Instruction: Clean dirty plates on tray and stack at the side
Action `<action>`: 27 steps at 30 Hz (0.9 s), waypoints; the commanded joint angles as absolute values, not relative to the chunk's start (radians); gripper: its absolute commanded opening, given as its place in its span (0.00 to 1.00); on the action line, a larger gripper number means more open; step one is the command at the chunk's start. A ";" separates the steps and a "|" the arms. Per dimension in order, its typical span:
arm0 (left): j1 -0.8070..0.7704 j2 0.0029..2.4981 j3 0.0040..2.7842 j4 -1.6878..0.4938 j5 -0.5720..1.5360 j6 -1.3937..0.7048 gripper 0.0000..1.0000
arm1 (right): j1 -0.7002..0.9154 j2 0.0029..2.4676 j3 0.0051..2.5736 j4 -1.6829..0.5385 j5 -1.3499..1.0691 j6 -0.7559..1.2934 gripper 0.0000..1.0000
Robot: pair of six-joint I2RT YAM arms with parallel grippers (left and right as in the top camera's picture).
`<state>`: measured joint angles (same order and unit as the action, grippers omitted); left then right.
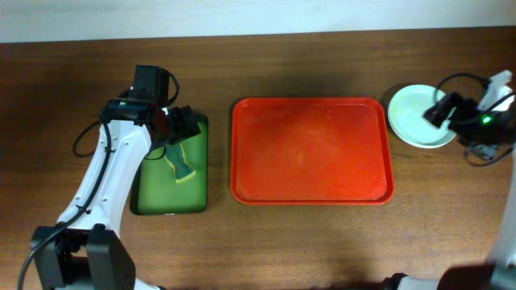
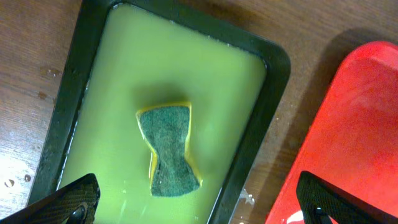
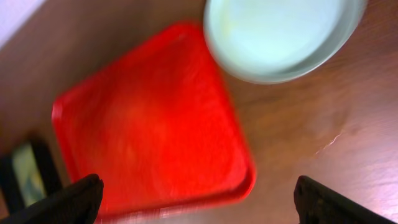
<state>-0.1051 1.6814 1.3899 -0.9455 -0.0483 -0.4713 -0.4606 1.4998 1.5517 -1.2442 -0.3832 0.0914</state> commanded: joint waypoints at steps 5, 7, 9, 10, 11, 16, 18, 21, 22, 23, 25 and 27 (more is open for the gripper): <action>-0.102 1.672 1.401 -0.945 -0.047 -0.469 0.99 | -0.088 1.012 1.207 -1.206 -0.410 0.067 0.99; -0.102 1.672 1.401 -0.945 -0.048 -0.469 0.99 | -0.059 0.993 1.207 -1.208 -0.411 0.067 0.99; -0.102 1.672 1.401 -0.945 -0.048 -0.469 0.99 | -0.059 1.008 1.207 -1.229 -0.404 0.066 0.99; -0.102 1.672 1.401 -0.945 -0.048 -0.469 0.99 | -0.059 1.017 1.207 -1.234 -0.404 0.067 0.99; -0.102 1.672 1.401 -0.945 -0.048 -0.469 0.99 | -0.059 1.031 1.206 -1.235 -0.408 0.067 0.99; -0.102 1.672 1.401 -0.945 -0.048 -0.469 0.99 | 0.069 1.008 1.082 -1.074 -0.323 0.056 0.98; -0.102 1.672 1.401 -0.945 -0.048 -0.469 0.99 | 0.085 0.815 0.937 -0.902 -0.325 0.057 0.99; -0.102 1.672 1.401 -0.945 -0.048 -0.469 0.99 | 0.083 0.460 0.685 -0.722 -0.280 0.056 0.99; -0.102 1.672 1.401 -0.945 -0.048 -0.469 0.99 | 0.083 0.369 0.613 -0.677 -0.260 0.056 0.99; -0.102 1.672 1.401 -0.945 -0.048 -0.469 0.99 | 0.083 0.285 0.547 -0.635 -0.246 0.056 0.99; -0.102 1.672 1.401 -0.945 -0.048 -0.469 0.99 | 0.083 0.094 0.380 -0.514 -0.204 0.056 0.99; -0.102 1.672 1.401 -0.945 -0.047 -0.469 0.99 | 0.083 0.020 0.287 -0.424 -0.197 0.056 0.99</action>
